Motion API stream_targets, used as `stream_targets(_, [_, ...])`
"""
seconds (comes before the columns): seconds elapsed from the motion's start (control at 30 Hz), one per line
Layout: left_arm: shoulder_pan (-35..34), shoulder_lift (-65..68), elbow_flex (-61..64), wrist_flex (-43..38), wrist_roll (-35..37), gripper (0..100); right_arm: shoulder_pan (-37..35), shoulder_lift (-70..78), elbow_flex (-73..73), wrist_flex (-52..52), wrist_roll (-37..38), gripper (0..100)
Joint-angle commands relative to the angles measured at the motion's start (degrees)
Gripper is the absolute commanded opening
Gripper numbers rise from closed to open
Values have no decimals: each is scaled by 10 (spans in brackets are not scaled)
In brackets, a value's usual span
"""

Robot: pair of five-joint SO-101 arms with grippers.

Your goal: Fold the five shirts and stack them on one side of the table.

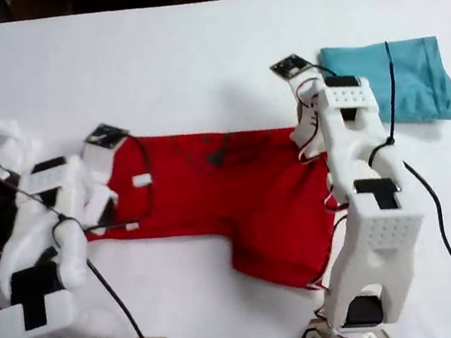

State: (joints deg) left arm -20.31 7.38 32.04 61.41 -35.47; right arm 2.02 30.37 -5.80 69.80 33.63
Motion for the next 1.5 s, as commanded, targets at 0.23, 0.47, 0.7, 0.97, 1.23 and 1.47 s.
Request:
stream_targets(0.23, [-3,-18,-11,68,-18,25,-7,-116,-41,95,1,20])
stream_targets(0.47, [30,-132,-7,106,26,25,-56,-354,220,72,54,20])
stream_targets(0.7, [44,-220,63,65,30,25,-131,-558,549,1,92,20])
stream_targets(0.97, [44,-193,123,-49,70,24,-121,-649,738,-57,178,20])
stream_targets(1.23, [40,21,-29,41,91,24,-13,-649,759,-65,298,20])
stream_targets(1.47, [43,58,-58,48,91,24,55,-649,759,-81,349,20])
